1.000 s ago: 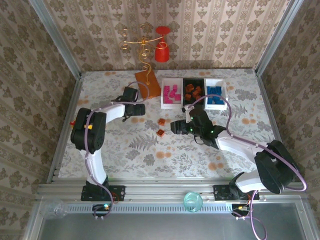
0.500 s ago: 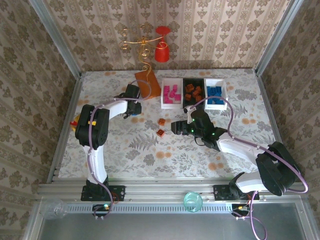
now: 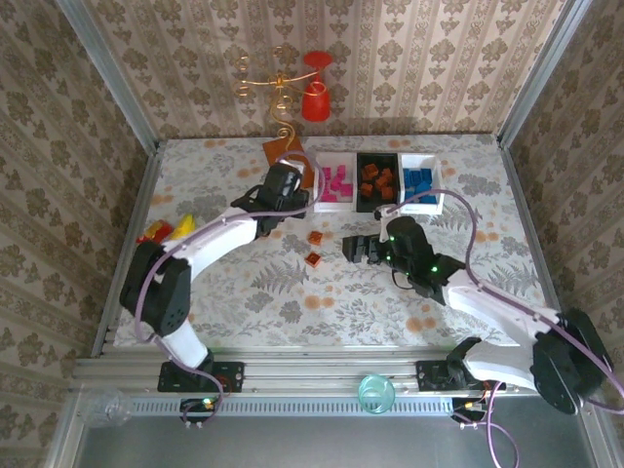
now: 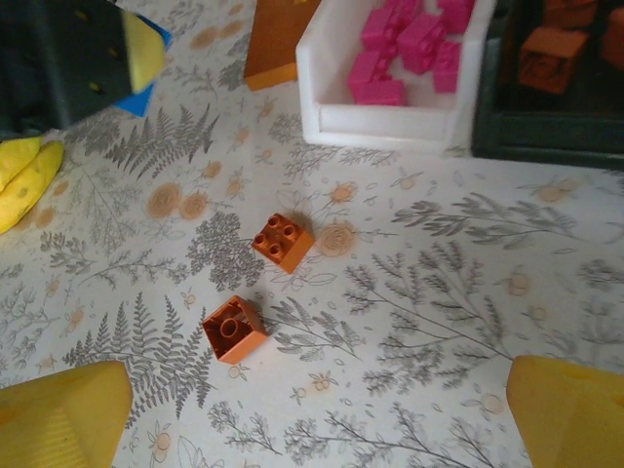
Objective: Sort the legos into containers by color
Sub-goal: Place the lego in the container.
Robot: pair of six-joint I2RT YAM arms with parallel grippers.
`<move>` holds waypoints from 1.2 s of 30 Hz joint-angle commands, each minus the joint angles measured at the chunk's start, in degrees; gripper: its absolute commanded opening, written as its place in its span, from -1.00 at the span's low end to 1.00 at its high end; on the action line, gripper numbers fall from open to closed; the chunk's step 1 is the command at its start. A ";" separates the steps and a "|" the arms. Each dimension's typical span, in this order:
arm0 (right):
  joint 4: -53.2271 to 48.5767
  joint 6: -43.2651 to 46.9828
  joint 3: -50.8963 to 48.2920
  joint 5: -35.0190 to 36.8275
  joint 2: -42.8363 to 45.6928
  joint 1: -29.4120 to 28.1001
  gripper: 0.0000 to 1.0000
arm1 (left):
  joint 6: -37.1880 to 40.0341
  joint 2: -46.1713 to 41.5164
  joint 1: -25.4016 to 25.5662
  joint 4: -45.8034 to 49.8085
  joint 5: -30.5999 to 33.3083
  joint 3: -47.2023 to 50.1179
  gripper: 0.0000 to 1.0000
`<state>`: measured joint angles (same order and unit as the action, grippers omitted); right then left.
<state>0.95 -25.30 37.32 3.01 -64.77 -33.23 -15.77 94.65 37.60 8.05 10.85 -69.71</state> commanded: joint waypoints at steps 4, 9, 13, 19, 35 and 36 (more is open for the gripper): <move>-15.15 4.45 1.29 4.73 12.56 7.18 1.00 | 1.71 -0.02 5.20 -7.24 1.74 -1.06 -0.37; -16.92 5.38 -0.13 3.94 17.43 15.43 1.00 | 1.79 5.52 7.86 -9.69 0.81 -6.91 -0.37; -17.48 3.53 -0.73 3.95 16.67 19.86 1.00 | 2.39 11.32 9.70 -10.54 -0.06 -13.12 -0.37; -17.82 -0.39 -2.18 6.37 17.20 24.26 1.00 | 3.46 20.00 11.50 -11.18 -2.08 -22.21 -0.37; -18.18 -3.27 -6.25 8.24 24.47 29.17 1.00 | 7.21 46.48 13.55 -9.59 -12.20 -54.32 -0.32; -18.33 -3.27 -6.38 8.46 24.56 29.19 1.00 | 7.32 47.97 13.63 -8.81 -12.62 -56.79 -0.32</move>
<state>-16.82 -27.49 31.64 10.59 -40.32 -4.34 -10.74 140.40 50.39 -1.98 1.23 -120.60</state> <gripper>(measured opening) 0.999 0.339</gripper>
